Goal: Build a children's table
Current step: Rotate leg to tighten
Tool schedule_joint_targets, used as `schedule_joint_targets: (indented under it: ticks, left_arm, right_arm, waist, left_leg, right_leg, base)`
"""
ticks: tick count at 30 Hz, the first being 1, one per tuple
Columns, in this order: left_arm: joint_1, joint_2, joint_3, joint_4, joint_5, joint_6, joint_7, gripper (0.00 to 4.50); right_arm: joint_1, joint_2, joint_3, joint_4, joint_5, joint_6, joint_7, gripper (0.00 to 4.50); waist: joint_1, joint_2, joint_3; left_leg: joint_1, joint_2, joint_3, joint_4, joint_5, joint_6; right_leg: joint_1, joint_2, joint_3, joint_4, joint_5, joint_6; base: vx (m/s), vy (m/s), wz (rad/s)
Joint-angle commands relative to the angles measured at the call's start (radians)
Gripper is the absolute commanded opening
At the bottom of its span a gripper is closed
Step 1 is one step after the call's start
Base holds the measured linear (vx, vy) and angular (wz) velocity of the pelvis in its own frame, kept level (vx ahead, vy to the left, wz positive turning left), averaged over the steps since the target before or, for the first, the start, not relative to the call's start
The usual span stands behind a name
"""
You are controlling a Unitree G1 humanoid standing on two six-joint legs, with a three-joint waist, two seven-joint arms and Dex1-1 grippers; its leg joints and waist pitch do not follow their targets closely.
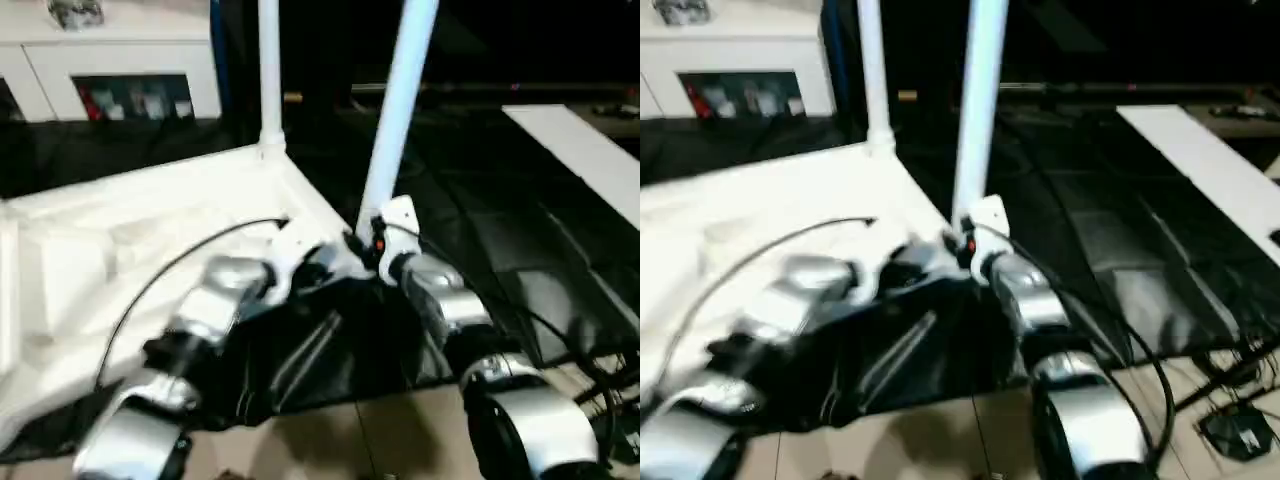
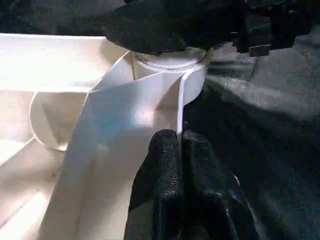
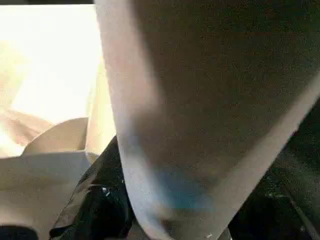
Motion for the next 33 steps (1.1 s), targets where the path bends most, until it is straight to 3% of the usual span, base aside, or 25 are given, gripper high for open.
schedule_joint_targets:
  ticks: [1, 3, 8, 11, 16, 18, 24, 26, 30, 33]
  left_arm:
    - [-0.076, -0.027, 0.022, 0.016, 0.010, -0.068, 0.121, 0.00]
    - [-0.079, -0.026, 0.020, 0.029, 0.012, -0.094, 0.102, 0.00]
    - [-0.072, -0.013, 0.015, 0.048, 0.014, -0.126, 0.079, 0.00]
    - [-0.071, -0.003, 0.016, 0.068, 0.015, -0.148, 0.071, 0.00]
    - [-0.074, 0.012, 0.018, 0.108, 0.024, -0.183, 0.070, 0.00]
    - [-0.081, 0.019, 0.020, 0.135, 0.030, -0.200, 0.085, 0.00]
    - [-0.093, 0.021, 0.044, 0.176, 0.019, -0.260, 0.108, 0.00]
    - [-0.087, 0.018, 0.053, 0.165, 0.013, -0.279, 0.116, 0.00]
    - [-0.045, 0.002, 0.099, 0.065, -0.055, -0.255, 0.100, 0.44]
    - [0.045, 0.023, 0.133, -0.102, -0.070, -0.234, 0.162, 0.65]
  right_arm:
    - [0.002, 0.089, 0.052, 0.051, -0.004, 0.013, 0.052, 1.98]
    - [-0.007, 0.083, 0.020, 0.061, 0.020, 0.004, 0.078, 2.53]
    - [-0.004, 0.046, 0.026, 0.050, 0.000, -0.044, 0.074, 2.93]
    - [0.021, 0.004, 0.047, 0.016, -0.025, -0.070, 0.090, 2.93]
    - [0.115, -0.073, 0.071, -0.121, -0.027, -0.067, 0.194, 2.93]
    - [0.179, -0.109, 0.086, -0.216, -0.026, -0.041, 0.241, 2.93]
    - [0.352, -0.160, 0.105, -0.505, 0.013, 0.039, 0.284, 2.93]
    - [0.372, -0.156, 0.103, -0.547, 0.021, 0.056, 0.279, 2.93]
    - [0.409, -0.135, 0.090, -0.636, 0.037, 0.100, 0.250, 3.01]
    - [0.461, -0.127, 0.101, -0.773, 0.042, 0.170, 0.227, 3.01]
  waist:
    - [-0.004, 0.003, -0.074]
    - [-0.003, 0.002, -0.074]
    - [-0.010, 0.009, -0.076]
    - [-0.007, 0.013, -0.078]
    - [0.002, 0.008, -0.079]
    - [-0.001, 0.006, -0.081]
    - [0.005, 0.001, -0.080]
    - [-0.001, 0.001, -0.078]
    - [0.000, 0.002, -0.077]
    - [0.001, 0.004, -0.077]
  left_leg:
    - [0.035, 0.016, -0.009, -0.062, -0.437, -0.010]
    - [0.032, 0.016, -0.009, -0.062, -0.426, -0.005]
    - [0.023, 0.018, -0.012, -0.066, -0.420, -0.004]
    - [0.028, 0.018, -0.009, -0.064, -0.411, -0.003]
    - [0.027, 0.018, -0.002, -0.063, -0.380, 0.025]
    - [0.021, 0.019, -0.005, -0.064, -0.368, 0.028]
    - [0.019, 0.018, -0.004, -0.063, -0.335, 0.041]
    - [0.014, 0.017, -0.006, -0.065, -0.341, 0.044]
    - [0.021, 0.019, -0.005, -0.063, -0.357, 0.038]
    - [0.021, 0.030, -0.008, -0.070, -0.363, 0.030]
  right_leg:
    - [0.024, -0.053, 0.033, -0.096, -0.521, -0.095]
    - [0.026, -0.053, 0.034, -0.093, -0.512, -0.099]
    - [0.034, -0.050, 0.032, -0.085, -0.466, -0.115]
    - [0.030, -0.049, 0.036, -0.082, -0.428, -0.137]
    - [0.037, -0.044, 0.039, -0.079, -0.365, -0.147]
    - [0.042, -0.045, 0.039, -0.074, -0.363, -0.156]
    - [0.044, -0.046, 0.039, -0.078, -0.375, -0.134]
    - [0.046, -0.045, 0.037, -0.081, -0.398, -0.129]
    - [0.037, -0.048, 0.037, -0.089, -0.449, -0.124]
    - [0.036, -0.046, 0.040, -0.079, -0.395, -0.144]
  base:
    - [0.000, 0.000, 0.00]
    - [0.000, 0.000, 0.00]
    - [0.000, 0.000, 0.00]
    - [0.000, 0.000, 0.00]
    - [0.000, 0.000, 0.00]
    - [0.000, 0.000, 0.00]
    - [0.000, 0.000, 0.00]
    - [0.000, 0.000, 0.00]
    - [0.000, 0.000, 0.00]
    - [0.000, 0.000, 0.00]
